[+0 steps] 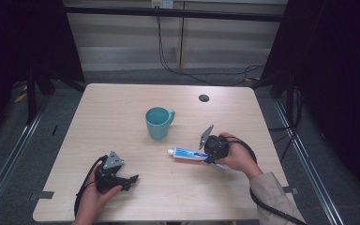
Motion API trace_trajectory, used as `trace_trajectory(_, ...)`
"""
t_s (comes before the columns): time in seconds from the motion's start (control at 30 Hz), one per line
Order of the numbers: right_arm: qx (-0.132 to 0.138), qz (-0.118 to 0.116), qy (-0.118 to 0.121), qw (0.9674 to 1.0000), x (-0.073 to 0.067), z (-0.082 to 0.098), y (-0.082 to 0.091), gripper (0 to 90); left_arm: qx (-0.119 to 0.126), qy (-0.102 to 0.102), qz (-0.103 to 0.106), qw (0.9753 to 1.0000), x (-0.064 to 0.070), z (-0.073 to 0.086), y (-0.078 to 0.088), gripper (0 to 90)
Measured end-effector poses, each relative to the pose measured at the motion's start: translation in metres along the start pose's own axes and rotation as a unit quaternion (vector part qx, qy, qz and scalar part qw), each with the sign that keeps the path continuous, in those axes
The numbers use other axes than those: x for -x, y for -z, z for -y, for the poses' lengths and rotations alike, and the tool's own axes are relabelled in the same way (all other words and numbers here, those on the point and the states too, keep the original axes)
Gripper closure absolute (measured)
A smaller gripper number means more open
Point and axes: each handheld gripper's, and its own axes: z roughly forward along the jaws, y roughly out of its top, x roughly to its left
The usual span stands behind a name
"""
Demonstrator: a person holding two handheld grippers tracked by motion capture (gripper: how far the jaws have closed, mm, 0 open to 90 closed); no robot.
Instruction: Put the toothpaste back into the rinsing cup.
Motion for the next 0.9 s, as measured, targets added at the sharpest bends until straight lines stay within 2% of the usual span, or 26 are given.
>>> trace_trajectory(0.07, 0.005, 0.01, 0.003, 0.9999, -0.002, 0.0, 0.0, 75.8, -0.001, 0.002, 0.0, 1.0, 0.0, 0.0, 0.0, 15.8)
trace_trajectory(0.2, 0.011, -0.002, 0.004, 0.9999, -0.006, 0.002, 0.002, 76.2, -0.001, -0.002, -0.002, 1.0, -0.001, 0.0, 0.0, 15.9)
trace_trajectory(0.23, 0.007, -0.001, -0.001, 1.0, -0.008, 0.001, 0.003, 76.2, -0.001, 0.001, -0.003, 1.0, -0.001, 0.0, 0.0, 15.9)
trace_trajectory(0.27, 0.01, 0.005, 0.004, 0.9999, -0.008, 0.001, 0.004, 76.2, 0.001, 0.004, -0.002, 1.0, -0.001, 0.0, 0.0, 15.8)
trace_trajectory(0.33, 0.008, 0.012, 0.0, 0.9999, -0.009, 0.002, 0.005, 76.2, 0.001, 0.003, -0.003, 1.0, -0.002, 0.0, 0.0, 15.7)
trace_trajectory(0.4, 0.011, 0.007, -0.011, 0.9998, -0.01, 0.002, 0.008, 76.1, 0.0, 0.003, -0.003, 1.0, -0.002, 0.0, 0.0, 15.3)
trace_trajectory(0.43, 0.016, 0.013, -0.003, 0.9998, -0.009, 0.002, 0.011, 76.1, 0.0, 0.002, -0.002, 1.0, -0.002, 0.0, 0.0, 15.2)
trace_trajectory(0.47, 0.013, 0.008, -0.007, 0.9999, -0.01, 0.002, 0.013, 76.1, -0.002, 0.0, -0.004, 1.0, -0.003, 0.0, 0.0, 15.2)
trace_trajectory(0.53, 0.009, 0.019, 0.002, 0.9998, -0.01, 0.0, 0.019, 76.1, -0.003, -0.001, 0.0, 1.0, -0.004, -0.001, 0.0, 15.3)
trace_trajectory(0.7, 0.003, 0.024, -0.005, 0.9997, -0.011, -0.003, 0.028, 75.9, -0.027, 0.006, -0.001, 0.9996, -0.003, -0.006, 0.001, 15.6)
trace_trajectory(0.73, 0.002, 0.027, 0.004, 0.9996, -0.011, -0.003, 0.031, 75.9, -0.044, 0.0, 0.0, 0.9991, -0.003, -0.01, 0.001, 16.2)
trace_trajectory(0.77, 0.002, 0.027, 0.004, 0.9996, -0.011, -0.003, 0.031, 75.9, -0.044, 0.0, 0.0, 0.9991, -0.003, -0.01, 0.001, 17.3)
trace_trajectory(0.8, -0.001, 0.028, 0.008, 0.9996, -0.011, -0.005, 0.033, 75.8, -0.059, -0.01, 0.0, 0.9982, -0.003, -0.015, 0.002, 17.6)
trace_trajectory(0.9, -0.001, 0.022, 0.008, 0.9997, -0.013, -0.006, 0.034, 75.7, -0.064, -0.016, 0.008, 0.9978, -0.002, -0.023, 0.004, 17.6)
